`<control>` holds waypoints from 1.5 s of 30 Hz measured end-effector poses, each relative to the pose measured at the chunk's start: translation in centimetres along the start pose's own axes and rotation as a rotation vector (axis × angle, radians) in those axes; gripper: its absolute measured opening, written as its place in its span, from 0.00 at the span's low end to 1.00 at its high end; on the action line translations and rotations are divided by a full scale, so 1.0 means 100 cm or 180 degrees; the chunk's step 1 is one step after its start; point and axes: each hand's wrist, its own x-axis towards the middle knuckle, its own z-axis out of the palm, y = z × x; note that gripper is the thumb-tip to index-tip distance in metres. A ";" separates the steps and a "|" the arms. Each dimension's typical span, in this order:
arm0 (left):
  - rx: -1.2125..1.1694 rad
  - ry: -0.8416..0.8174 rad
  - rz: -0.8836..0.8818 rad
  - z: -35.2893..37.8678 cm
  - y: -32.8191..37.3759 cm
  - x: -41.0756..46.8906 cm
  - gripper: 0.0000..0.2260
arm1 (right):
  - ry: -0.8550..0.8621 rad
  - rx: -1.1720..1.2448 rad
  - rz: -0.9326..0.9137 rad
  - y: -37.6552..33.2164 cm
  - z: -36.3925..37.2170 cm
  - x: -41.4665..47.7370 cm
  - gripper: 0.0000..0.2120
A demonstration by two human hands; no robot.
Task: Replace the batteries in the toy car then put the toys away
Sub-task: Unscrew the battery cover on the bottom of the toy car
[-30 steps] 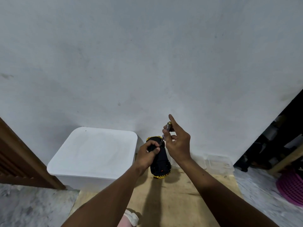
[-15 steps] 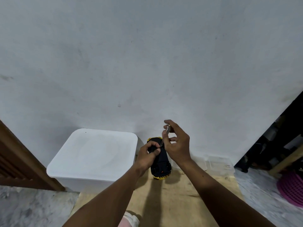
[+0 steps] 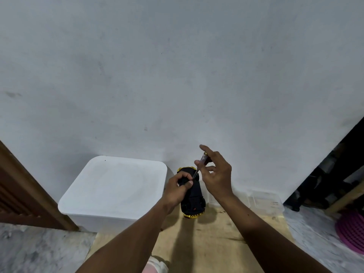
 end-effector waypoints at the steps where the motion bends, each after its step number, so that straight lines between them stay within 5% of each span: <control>1: -0.0015 -0.0016 0.0004 0.001 0.000 0.000 0.06 | -0.0043 0.0042 0.0071 0.000 0.001 0.000 0.24; 45: -0.0200 -0.0106 0.0038 0.004 0.006 -0.014 0.04 | -0.0060 0.0042 -0.0184 -0.010 0.000 -0.005 0.19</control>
